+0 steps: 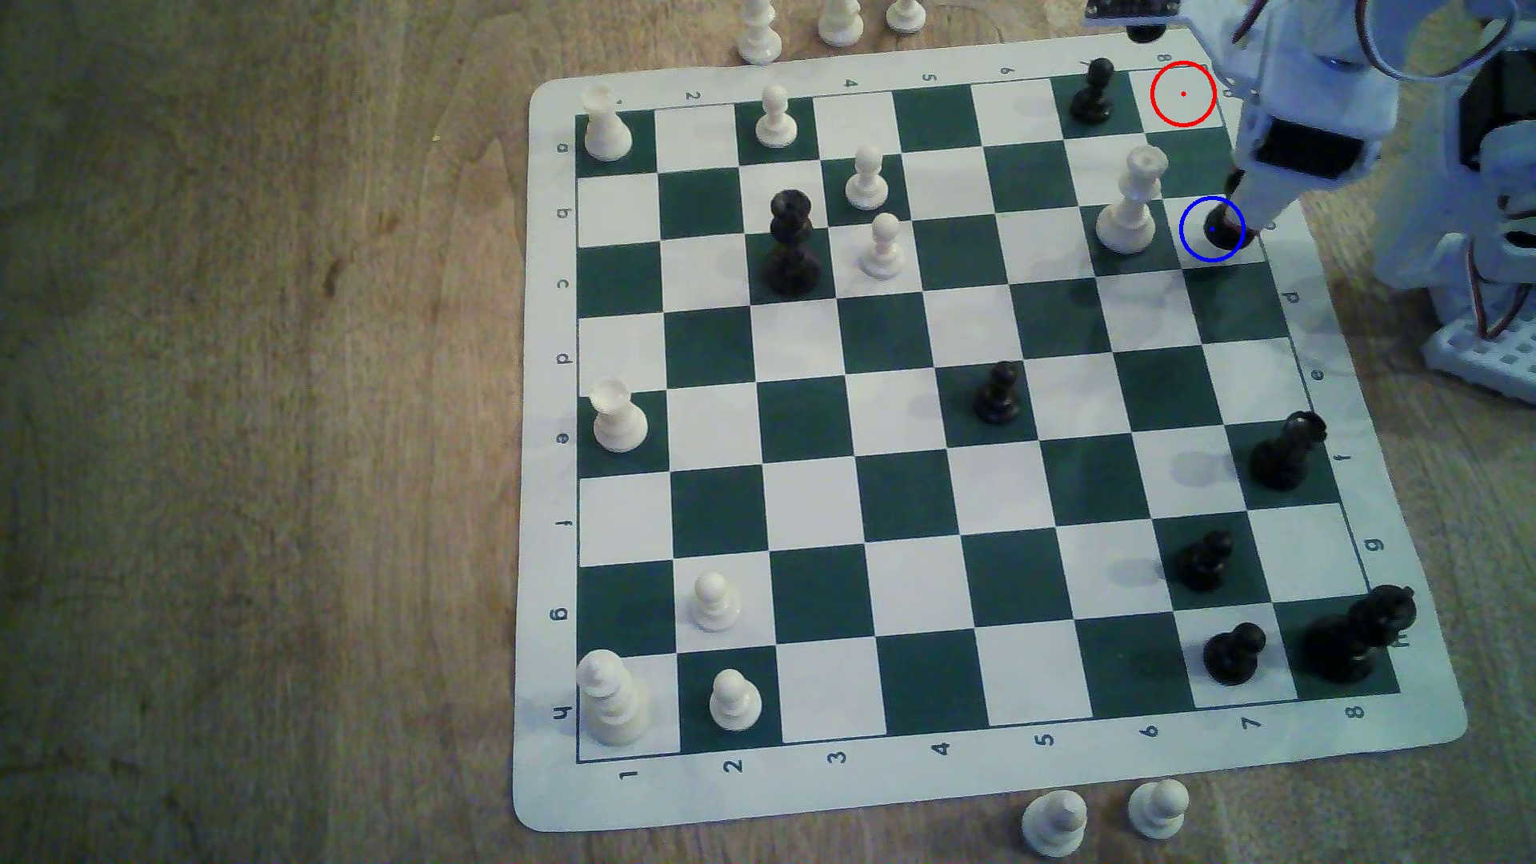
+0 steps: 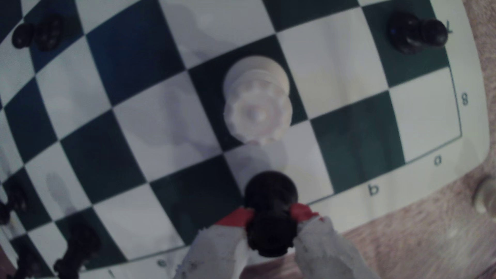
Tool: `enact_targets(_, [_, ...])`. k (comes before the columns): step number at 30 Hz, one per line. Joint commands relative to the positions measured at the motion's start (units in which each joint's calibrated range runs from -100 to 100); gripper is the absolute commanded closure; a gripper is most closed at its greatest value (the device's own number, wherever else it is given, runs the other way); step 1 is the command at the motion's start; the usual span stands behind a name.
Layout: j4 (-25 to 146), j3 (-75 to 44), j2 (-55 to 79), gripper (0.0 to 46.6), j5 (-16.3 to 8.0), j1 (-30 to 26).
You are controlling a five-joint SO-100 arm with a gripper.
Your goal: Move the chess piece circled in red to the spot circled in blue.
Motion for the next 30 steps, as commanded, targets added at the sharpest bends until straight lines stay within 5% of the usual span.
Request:
enact_targets(1, [-1.3, -0.5, 0.2, 46.4, 0.3, 1.1])
enact_targets(15, [-6.6, 1.9, 2.6, 45.0, 1.4, 4.1])
enact_targets(21, [-6.0, 2.2, 2.1, 31.4, 1.4, 4.3])
enact_targets(30, [-3.9, 1.8, 1.3, 31.1, 1.8, 4.4])
